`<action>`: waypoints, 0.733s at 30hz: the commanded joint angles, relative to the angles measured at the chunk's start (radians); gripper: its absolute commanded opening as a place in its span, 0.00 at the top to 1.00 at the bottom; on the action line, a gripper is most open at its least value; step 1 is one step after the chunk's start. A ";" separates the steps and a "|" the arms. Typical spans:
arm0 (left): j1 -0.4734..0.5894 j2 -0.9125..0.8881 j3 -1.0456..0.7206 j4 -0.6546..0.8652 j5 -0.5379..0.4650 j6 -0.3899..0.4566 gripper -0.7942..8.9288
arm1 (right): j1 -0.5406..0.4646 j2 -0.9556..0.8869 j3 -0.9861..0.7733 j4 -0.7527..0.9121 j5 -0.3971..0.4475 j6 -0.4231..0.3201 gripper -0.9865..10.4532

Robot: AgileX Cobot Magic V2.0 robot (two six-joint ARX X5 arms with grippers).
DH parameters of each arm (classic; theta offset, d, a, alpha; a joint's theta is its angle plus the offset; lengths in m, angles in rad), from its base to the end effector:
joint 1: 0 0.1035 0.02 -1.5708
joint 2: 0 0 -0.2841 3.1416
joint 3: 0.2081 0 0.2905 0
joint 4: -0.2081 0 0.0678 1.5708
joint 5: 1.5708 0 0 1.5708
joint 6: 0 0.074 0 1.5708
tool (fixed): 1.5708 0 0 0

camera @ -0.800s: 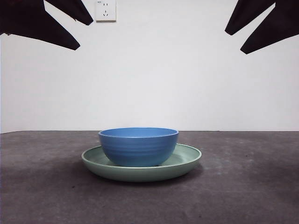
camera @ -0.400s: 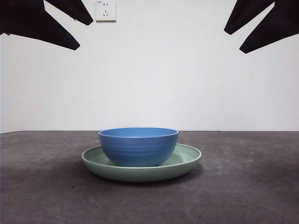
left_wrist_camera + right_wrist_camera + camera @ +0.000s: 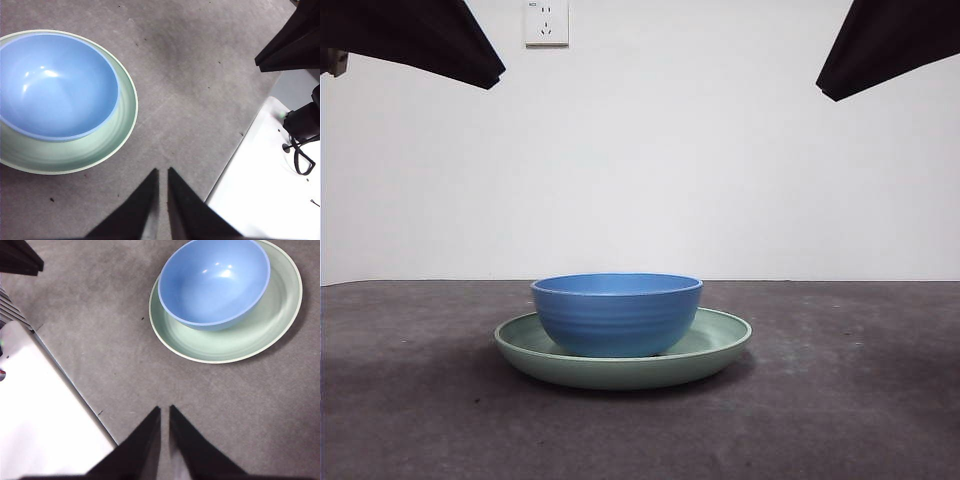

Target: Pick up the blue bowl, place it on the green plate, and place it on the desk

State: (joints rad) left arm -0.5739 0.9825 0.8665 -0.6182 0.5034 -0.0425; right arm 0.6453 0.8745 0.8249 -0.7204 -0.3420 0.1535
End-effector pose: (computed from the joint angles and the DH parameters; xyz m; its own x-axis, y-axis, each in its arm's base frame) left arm 0.1906 -0.1657 0.2777 0.2842 -0.7582 -0.5869 0.7517 0.5561 -0.3545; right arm 0.1635 0.1542 0.2716 0.3386 0.6747 -0.6558 -0.6650 0.6647 0.3405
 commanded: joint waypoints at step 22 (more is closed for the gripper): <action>-0.007 -0.005 0.008 0.011 0.005 0.008 0.91 | 0.007 0.006 0.005 0.041 0.003 -0.008 0.91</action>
State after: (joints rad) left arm -0.5739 0.9806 0.8665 -0.6167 0.5034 -0.0425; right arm 0.6453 0.8745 0.8249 -0.6899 -0.3397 0.1535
